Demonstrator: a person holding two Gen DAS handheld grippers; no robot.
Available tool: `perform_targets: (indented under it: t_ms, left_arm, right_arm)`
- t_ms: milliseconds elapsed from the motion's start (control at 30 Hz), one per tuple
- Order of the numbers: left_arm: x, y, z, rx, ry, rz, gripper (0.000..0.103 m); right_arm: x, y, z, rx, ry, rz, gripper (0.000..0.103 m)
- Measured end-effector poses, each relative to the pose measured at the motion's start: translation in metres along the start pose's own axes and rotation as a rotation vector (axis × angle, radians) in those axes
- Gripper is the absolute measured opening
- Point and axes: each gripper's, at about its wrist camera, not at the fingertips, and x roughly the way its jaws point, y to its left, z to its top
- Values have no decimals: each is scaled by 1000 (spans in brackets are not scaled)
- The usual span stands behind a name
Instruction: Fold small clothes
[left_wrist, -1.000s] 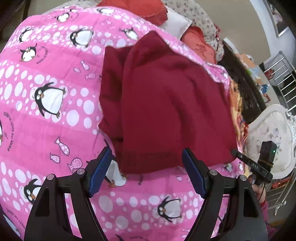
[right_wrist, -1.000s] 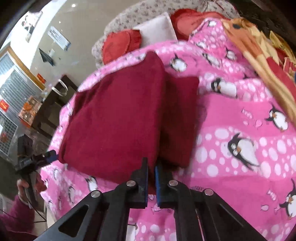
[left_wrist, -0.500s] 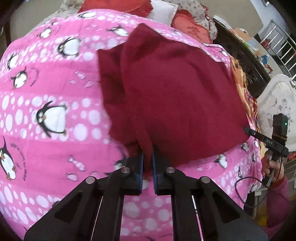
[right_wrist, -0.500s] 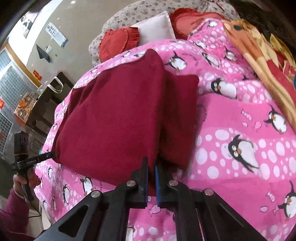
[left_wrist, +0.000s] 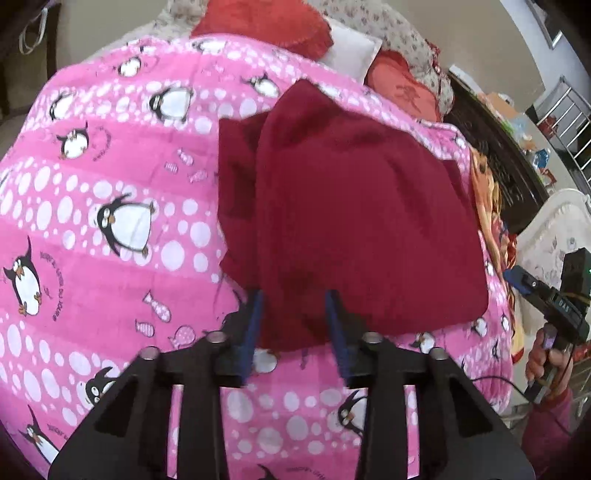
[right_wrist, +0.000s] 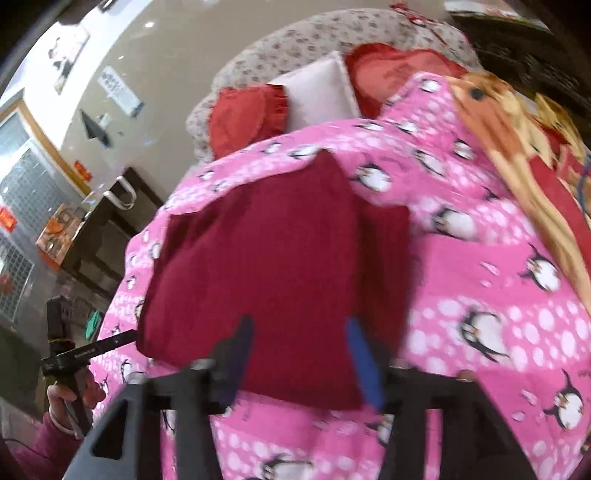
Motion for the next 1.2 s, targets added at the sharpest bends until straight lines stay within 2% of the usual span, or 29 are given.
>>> perform_targets:
  t_ms: [100,167,300,667,833,967,1100,1200]
  left_arm:
    - [-3,-10,4,19,-32,30,37]
    - [-5,-16,7,32,-55,41,37]
    - [-3,-19,15,46,-83,66,43]
    - [31,-22,21,76,-61,127,43]
    - [44,-19,23,74,-48,120,43]
    - [51,-19,25,82,-51,112,43]
    - [48,-6,27,26,-64,34,43]
    - [40,7,27,-35,-71,-37,43]
  right_arm:
    - [26,28,4,-67,61,9,54]
    - [38,41,5,-103,71,27,54]
    - [71,71,14,-170,106,51,54]
    - [136,125,44,-266,115,78,54]
    - [161,142,61,-305,96,71,54]
    - [187,144,69,-308,126,53,54]
    - [219,147,75,-308,174,20,54]
    - [221,155,83,-317,181,-1,54]
